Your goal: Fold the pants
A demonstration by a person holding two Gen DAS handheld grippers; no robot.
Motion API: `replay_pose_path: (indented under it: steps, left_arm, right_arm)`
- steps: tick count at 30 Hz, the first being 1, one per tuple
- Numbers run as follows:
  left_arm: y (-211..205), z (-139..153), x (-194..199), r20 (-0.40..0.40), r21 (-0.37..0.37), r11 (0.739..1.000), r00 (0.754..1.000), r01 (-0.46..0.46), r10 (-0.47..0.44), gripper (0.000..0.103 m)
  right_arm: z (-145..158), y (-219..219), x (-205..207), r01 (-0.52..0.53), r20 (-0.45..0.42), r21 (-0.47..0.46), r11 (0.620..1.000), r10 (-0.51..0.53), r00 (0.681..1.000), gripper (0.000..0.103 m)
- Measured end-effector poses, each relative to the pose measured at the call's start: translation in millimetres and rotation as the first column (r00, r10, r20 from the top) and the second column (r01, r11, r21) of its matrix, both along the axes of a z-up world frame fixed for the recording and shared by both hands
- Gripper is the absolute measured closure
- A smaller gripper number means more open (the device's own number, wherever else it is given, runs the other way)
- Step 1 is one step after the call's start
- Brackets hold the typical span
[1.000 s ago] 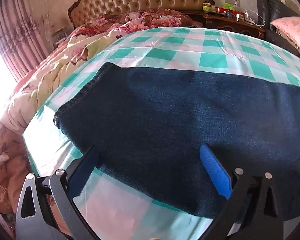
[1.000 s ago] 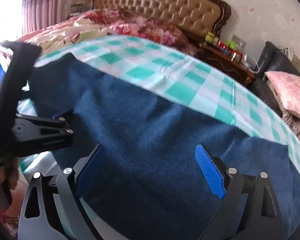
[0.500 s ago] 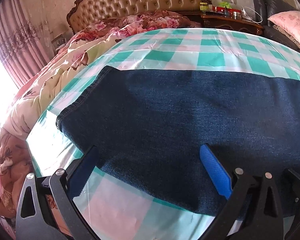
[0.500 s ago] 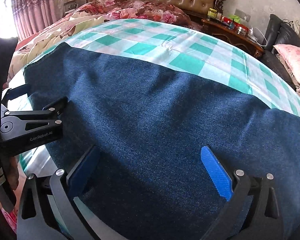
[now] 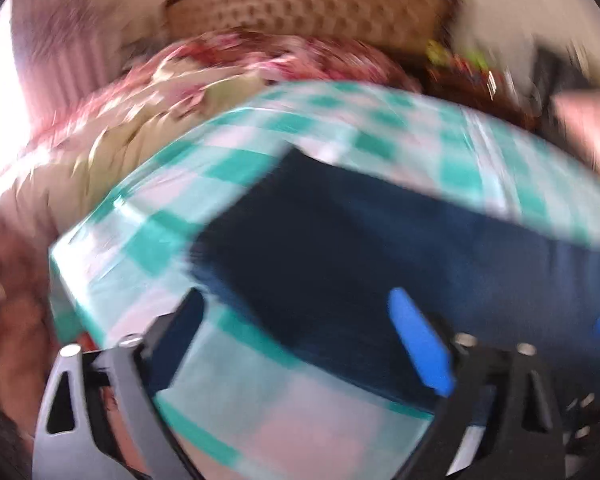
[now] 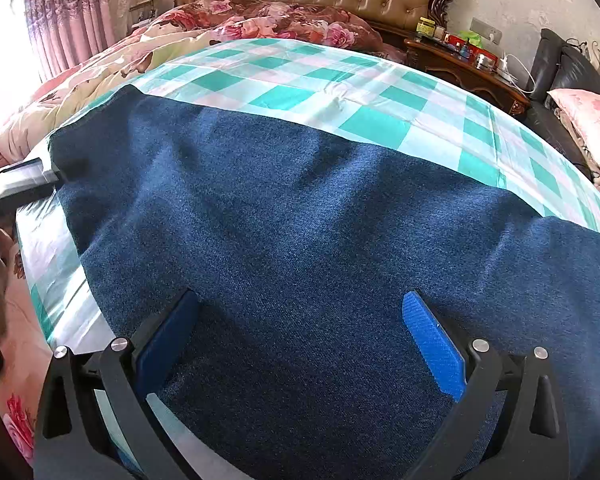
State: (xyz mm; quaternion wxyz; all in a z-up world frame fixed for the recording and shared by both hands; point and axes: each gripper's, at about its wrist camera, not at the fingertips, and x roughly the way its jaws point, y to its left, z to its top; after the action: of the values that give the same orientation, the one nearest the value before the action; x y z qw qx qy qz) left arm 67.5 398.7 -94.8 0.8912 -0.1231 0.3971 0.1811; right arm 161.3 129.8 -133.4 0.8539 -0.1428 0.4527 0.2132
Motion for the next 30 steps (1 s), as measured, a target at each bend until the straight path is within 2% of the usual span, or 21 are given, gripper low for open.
replay_pose_path:
  steps: [2, 3, 5, 6, 8, 10, 13, 16, 18, 20, 24, 26, 27, 28, 29, 30]
  left_arm:
    - [38, 4, -14, 0.07, -0.167, 0.985, 0.996, -0.048, 0.06, 0.037]
    - [58, 2, -21, 0.093, -0.25, 0.966, 0.992, -0.062, 0.088, 0.04]
    - [80, -4, -26, 0.094, -0.336, 0.939, 0.99, -0.069, 0.107, 0.045]
    - [90, -10, -26, 0.102, -0.404, 0.913, 0.99, -0.049, 0.098, 0.046]
    - [98, -17, -24, 0.094, -0.465, 0.885, 0.991, -0.037, 0.091, 0.058]
    - [101, -20, -20, 0.089, -0.455, 0.89, 0.994, -0.015, 0.063, 0.061]
    - [105, -22, -11, 0.075, -0.478, 0.878, 0.997, 0.013, 0.026, 0.061]
    - [106, -24, -2, 0.057, -0.47, 0.882, 0.998, 0.029, -0.003, 0.062]
    - [105, -24, 0, 0.038, -0.444, 0.896, 0.999, 0.033, -0.018, 0.075]
    - [107, -23, 1, 0.055, -0.475, 0.878, 0.998, 0.058, -0.036, 0.081]
    - [97, -4, -7, 0.107, -0.448, 0.891, 0.994, 0.079, -0.034, 0.082]
    - [84, 10, -8, 0.115, -0.381, 0.92, 0.992, 0.095, -0.055, 0.082]
    - [71, 23, -9, 0.117, -0.312, 0.944, 0.99, 0.107, -0.073, 0.082]
    - [60, 33, -10, 0.118, -0.264, 0.957, 0.989, 0.118, -0.089, 0.082]
    - [48, 44, -12, 0.121, -0.207, 0.97, 0.987, 0.131, -0.107, 0.082]
    - [31, 57, -14, 0.124, -0.137, 0.979, 0.984, 0.148, -0.131, 0.082]
  right_arm:
    - [0, 0, 0, 0.0, 0.0, 0.0, 1.0, 0.0, 1.0, 0.005]
    - [0, 0, -1, 0.0, 0.001, 0.001, 1.0, 0.0, 1.0, 0.005]
    - [0, -1, -1, 0.0, 0.001, 0.002, 1.0, 0.0, 1.0, 0.005]
    - [0, -1, -1, 0.0, 0.001, 0.002, 1.0, 0.0, 1.0, 0.005]
    - [0, -1, -1, -0.001, 0.0, 0.002, 1.0, 0.001, 1.0, 0.005]
    - [0, -1, -1, -0.002, 0.0, 0.002, 1.0, 0.002, 1.0, 0.005]
    - [0, -1, -1, -0.002, 0.0, 0.001, 1.0, 0.002, 1.0, 0.005]
    - [0, -1, -1, -0.002, 0.0, 0.002, 1.0, 0.002, 1.0, 0.005]
    - [1, -1, -1, -0.001, 0.001, 0.002, 1.0, 0.001, 1.0, 0.005]
    - [1, -1, -1, 0.001, 0.002, 0.002, 1.0, -0.001, 1.0, 0.005]
    - [1, -1, 0, -0.001, -0.004, -0.001, 1.0, 0.001, 1.0, 0.005]
    - [3, 0, 3, 0.004, -0.028, -0.004, 1.0, -0.004, 1.0, 0.005]
    - [4, 0, 5, 0.007, -0.043, -0.006, 1.0, -0.008, 0.999, 0.005]
    - [6, -1, 9, 0.011, -0.071, 0.014, 1.0, -0.01, 0.997, 0.005]
    - [9, -4, 11, 0.015, -0.097, 0.057, 0.998, -0.009, 0.995, 0.005]
    - [16, -12, 16, 0.028, -0.148, 0.146, 0.989, -0.007, 0.989, 0.005]
